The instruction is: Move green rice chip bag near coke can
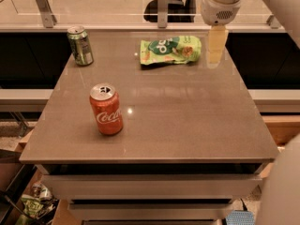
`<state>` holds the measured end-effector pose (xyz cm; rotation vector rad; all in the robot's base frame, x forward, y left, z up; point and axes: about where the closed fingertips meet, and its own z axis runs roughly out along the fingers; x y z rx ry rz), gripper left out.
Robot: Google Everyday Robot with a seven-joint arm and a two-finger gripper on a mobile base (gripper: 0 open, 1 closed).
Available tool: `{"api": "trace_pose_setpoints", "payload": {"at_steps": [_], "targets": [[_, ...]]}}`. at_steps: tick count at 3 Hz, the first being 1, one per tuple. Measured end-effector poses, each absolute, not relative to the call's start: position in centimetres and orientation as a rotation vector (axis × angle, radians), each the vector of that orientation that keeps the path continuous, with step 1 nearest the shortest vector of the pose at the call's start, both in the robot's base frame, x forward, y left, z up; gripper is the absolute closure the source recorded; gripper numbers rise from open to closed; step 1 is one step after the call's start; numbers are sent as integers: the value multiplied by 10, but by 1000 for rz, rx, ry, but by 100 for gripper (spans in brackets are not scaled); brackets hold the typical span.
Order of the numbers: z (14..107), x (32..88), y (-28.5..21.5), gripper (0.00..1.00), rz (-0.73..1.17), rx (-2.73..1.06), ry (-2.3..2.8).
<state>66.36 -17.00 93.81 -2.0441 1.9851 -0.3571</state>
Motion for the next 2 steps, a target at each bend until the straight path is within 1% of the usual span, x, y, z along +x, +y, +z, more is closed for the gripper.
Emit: {"api": "trace_pose_setpoints", "payload": {"at_steps": [2], "targets": [[908,703,-153,0,-278,-2065,1940]]}}
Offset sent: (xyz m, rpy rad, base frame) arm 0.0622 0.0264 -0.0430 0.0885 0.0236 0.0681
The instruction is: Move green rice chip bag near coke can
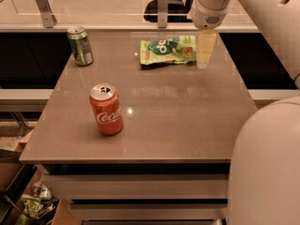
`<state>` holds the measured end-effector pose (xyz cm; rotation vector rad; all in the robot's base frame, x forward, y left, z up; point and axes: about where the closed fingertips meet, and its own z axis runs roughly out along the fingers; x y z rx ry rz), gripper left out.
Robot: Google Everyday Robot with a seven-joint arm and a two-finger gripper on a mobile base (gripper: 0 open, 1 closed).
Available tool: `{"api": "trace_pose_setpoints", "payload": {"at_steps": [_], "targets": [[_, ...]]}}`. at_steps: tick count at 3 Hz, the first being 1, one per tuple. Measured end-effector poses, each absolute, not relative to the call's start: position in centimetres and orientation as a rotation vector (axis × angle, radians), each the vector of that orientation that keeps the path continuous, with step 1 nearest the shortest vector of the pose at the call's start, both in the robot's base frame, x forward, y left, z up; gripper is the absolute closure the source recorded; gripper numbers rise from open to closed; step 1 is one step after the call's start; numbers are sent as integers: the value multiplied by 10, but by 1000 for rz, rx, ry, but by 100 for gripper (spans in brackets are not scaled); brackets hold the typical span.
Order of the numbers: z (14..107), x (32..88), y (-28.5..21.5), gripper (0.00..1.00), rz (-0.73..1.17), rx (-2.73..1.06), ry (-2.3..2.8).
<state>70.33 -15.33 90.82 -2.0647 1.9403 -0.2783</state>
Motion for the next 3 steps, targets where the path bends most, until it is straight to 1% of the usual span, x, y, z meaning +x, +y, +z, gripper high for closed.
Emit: {"api": "trace_pose_setpoints", "payload": {"at_steps": [3], "targets": [[877,750,-136,0,-220,-1992,1872]]}}
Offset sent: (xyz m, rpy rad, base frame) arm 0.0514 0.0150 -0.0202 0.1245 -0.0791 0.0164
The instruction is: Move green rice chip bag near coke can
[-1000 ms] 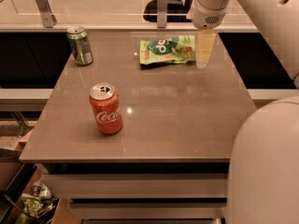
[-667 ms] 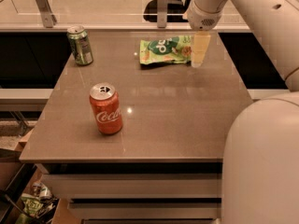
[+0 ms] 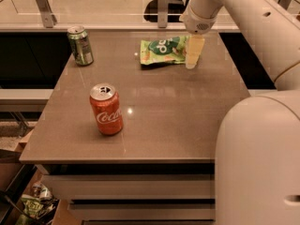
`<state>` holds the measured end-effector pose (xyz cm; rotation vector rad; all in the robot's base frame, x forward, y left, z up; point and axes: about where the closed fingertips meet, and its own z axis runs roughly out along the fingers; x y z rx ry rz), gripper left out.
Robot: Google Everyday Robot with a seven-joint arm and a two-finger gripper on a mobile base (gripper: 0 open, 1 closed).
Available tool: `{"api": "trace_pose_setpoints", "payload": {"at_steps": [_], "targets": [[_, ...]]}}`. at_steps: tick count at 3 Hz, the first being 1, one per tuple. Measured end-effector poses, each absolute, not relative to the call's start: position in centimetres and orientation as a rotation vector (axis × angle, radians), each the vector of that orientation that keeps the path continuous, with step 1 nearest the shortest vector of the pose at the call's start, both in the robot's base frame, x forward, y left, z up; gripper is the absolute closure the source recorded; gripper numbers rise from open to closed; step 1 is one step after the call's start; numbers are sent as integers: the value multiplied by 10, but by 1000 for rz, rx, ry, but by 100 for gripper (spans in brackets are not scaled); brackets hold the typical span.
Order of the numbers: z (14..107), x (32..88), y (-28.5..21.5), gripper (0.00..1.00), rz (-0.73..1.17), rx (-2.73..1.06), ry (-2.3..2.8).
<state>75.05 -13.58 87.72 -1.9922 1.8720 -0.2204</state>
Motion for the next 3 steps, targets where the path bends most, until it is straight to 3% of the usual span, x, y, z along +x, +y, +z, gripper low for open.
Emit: {"api": "trace_pose_setpoints", "payload": {"at_steps": [2,3], "targets": [[846,772,-129,0,-249,-2034,1910],[842,773,-127,17,-246,-2038,1911]]}}
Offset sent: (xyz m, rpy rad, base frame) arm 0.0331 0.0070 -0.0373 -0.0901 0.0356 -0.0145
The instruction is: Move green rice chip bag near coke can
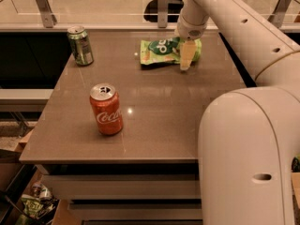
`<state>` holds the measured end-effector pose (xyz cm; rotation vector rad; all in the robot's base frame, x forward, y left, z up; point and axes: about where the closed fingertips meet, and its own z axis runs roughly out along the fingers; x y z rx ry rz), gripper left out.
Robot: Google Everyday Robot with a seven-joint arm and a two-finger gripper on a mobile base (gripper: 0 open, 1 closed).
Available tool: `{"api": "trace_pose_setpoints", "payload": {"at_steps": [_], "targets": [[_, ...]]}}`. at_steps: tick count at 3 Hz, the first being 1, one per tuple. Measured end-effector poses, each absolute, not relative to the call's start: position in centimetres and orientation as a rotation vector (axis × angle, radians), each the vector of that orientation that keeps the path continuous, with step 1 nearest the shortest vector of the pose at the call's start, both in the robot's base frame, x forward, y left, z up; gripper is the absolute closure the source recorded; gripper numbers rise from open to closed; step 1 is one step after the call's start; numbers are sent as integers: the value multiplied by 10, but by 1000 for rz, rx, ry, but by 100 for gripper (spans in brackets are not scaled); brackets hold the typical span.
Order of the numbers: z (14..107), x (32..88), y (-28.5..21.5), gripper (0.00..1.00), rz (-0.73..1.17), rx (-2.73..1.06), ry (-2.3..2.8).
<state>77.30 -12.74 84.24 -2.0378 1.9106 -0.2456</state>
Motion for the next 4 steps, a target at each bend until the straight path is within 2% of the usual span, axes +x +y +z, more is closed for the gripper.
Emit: {"api": "trace_pose_setpoints", "payload": {"at_steps": [3,4], "targets": [[835,775,-125,87,-237,-2046,1912],[836,775,-125,100,-237,-2046,1912]]}}
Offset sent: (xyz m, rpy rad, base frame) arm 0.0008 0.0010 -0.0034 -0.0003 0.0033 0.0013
